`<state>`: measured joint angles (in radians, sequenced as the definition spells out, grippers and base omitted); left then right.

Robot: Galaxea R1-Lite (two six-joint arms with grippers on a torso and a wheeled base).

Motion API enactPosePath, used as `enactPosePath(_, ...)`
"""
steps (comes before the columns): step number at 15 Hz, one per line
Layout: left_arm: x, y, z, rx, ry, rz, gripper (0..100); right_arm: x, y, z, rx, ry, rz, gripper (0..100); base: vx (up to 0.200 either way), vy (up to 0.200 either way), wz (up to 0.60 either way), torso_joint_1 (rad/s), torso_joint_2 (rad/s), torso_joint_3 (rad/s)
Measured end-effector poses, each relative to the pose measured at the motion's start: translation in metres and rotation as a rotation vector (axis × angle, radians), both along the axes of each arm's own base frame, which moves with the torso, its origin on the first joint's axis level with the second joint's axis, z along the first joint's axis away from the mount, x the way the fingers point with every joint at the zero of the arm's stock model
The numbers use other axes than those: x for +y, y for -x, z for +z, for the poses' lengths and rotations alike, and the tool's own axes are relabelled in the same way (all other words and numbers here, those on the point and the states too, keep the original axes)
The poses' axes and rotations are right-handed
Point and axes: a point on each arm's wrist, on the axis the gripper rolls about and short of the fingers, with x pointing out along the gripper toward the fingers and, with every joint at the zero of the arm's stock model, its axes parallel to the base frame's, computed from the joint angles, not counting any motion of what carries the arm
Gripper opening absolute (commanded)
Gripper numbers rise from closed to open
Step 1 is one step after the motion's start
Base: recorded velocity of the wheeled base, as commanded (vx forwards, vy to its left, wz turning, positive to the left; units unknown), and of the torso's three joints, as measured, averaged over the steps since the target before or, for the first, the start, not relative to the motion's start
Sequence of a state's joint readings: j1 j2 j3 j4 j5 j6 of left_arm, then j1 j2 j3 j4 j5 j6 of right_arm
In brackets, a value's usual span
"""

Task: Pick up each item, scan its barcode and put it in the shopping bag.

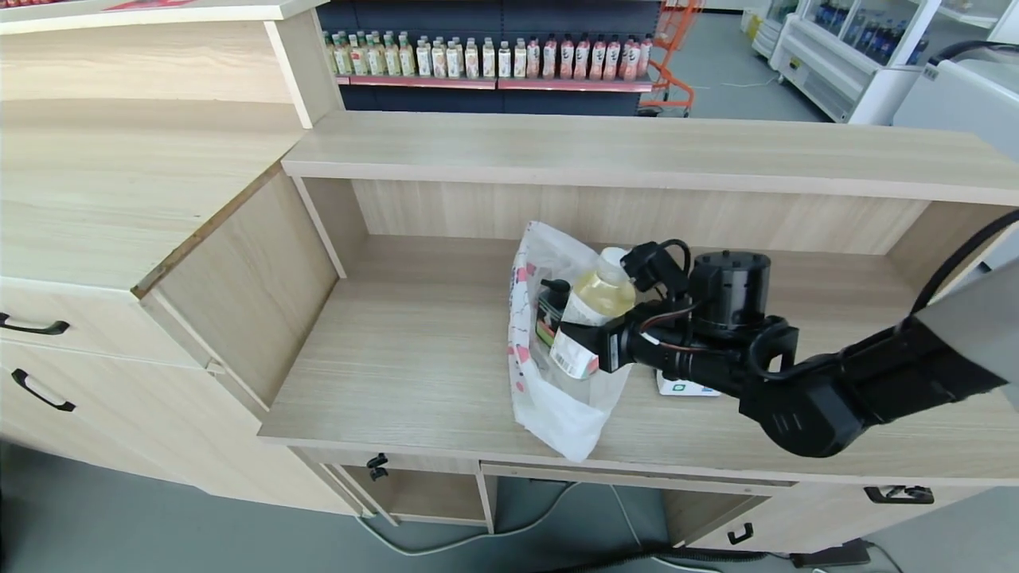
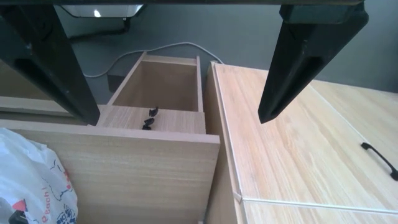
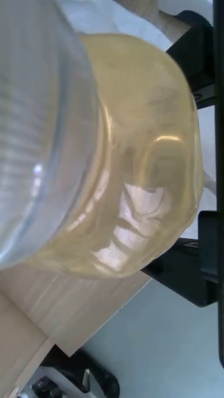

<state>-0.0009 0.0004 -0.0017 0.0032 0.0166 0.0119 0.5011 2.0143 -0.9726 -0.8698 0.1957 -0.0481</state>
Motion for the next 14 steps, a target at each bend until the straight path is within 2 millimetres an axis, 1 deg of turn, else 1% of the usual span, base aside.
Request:
enactPosePath(3, 0.000, 0.000, 0.000, 0.000, 0.001, 0.001, 100, 0.006, -0.010, -0.020, -0.036, 0.022, 0.002, 0, 0.000, 0.000, 0.00, 0.000, 0.00, 0.000)
enactPosePath(5, 0.000, 0.000, 0.000, 0.000, 0.001, 0.001, 100, 0.011, -0.014, -0.032, -0.025, 0.049, 0.012, 0, 0.000, 0.000, 0.00, 0.000, 0.00, 0.000)
enactPosePath(7, 0.000, 0.000, 0.000, 0.000, 0.001, 0.001, 100, 0.012, -0.020, -0.040, -0.032, 0.075, 0.007, 0, 0.000, 0.000, 0.00, 0.000, 0.00, 0.000)
enactPosePath(10, 0.000, 0.000, 0.000, 0.000, 0.001, 0.000, 100, 0.016, -0.028, -0.049, -0.111, 0.119, -0.008, 0, 0.000, 0.000, 0.00, 0.000, 0.00, 0.000)
enactPosePath(11, 0.000, 0.000, 0.000, 0.000, 0.001, 0.001, 100, 0.017, -0.029, -0.053, -0.110, 0.125, -0.013, 0, 0.000, 0.000, 0.00, 0.000, 0.00, 0.000)
enactPosePath(12, 0.000, 0.000, 0.000, 0.000, 0.001, 0.001, 100, 0.017, -0.030, -0.057, -0.100, 0.131, -0.011, 100, 0.000, 0.000, 0.00, 0.000, 0.00, 0.000)
enactPosePath(14, 0.000, 0.000, 0.000, 0.000, 0.001, 0.001, 100, 0.018, -0.030, -0.060, -0.101, 0.128, -0.007, 100, 0.000, 0.000, 0.00, 0.000, 0.00, 0.000)
